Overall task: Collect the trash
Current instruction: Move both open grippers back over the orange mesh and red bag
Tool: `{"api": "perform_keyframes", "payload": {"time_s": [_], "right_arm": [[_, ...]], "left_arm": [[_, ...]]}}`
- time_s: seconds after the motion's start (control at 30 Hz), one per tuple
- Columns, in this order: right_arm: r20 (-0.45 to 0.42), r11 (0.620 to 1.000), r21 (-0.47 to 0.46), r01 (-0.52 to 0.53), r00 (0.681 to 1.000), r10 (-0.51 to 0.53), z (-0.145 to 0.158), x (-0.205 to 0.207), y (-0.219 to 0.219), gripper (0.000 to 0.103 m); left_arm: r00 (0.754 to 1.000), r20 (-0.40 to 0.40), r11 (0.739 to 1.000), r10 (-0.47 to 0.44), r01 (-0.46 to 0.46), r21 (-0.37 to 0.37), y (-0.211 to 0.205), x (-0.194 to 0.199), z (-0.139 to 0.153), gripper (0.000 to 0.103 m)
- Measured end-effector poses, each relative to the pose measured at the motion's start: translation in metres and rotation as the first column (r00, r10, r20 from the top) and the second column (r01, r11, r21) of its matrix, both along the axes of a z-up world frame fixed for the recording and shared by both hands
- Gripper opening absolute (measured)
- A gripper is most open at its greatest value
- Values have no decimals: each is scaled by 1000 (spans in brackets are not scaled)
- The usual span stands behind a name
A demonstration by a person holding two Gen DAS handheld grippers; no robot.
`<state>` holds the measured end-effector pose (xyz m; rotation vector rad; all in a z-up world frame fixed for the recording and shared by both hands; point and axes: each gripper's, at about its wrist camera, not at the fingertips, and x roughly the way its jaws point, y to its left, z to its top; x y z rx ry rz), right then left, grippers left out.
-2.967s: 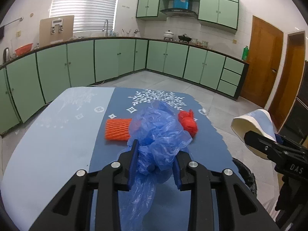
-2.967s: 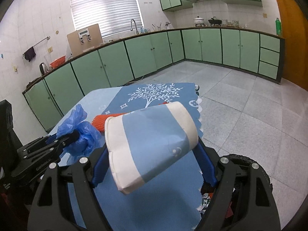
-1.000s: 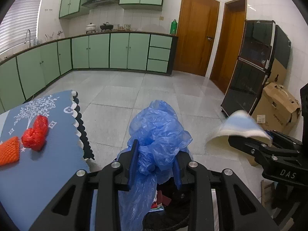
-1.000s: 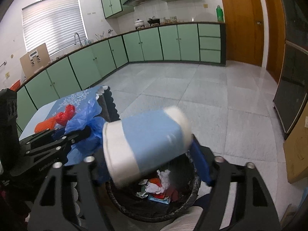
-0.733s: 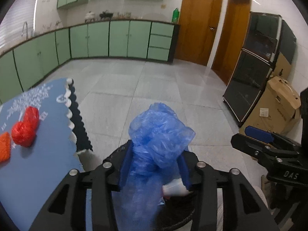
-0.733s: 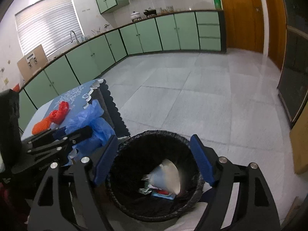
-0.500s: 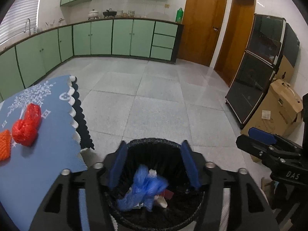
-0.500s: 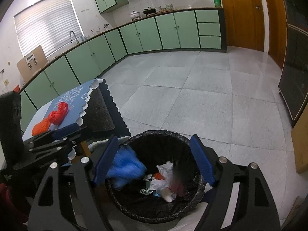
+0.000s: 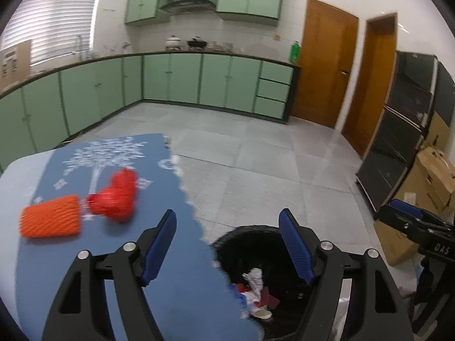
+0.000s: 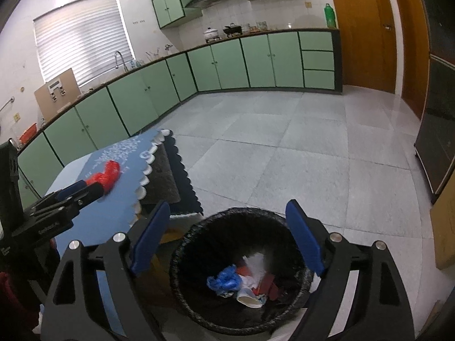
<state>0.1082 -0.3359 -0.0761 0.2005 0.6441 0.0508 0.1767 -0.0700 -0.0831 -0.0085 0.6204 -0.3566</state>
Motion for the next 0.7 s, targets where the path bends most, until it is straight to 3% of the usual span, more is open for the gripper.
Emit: {"api": "perform_keyframes", "payload": {"time_s": [0.33, 0.7], "right_arm": [[45, 995, -21, -100, 994, 101, 19, 16, 79, 82], [73, 976, -54, -210, 974, 214, 12, 59, 183, 82]], "left_arm": [[980, 39, 980, 197, -198, 30, 101, -19, 7, 74], [929, 66, 928, 365, -369, 57, 181, -13, 2, 74]]}}
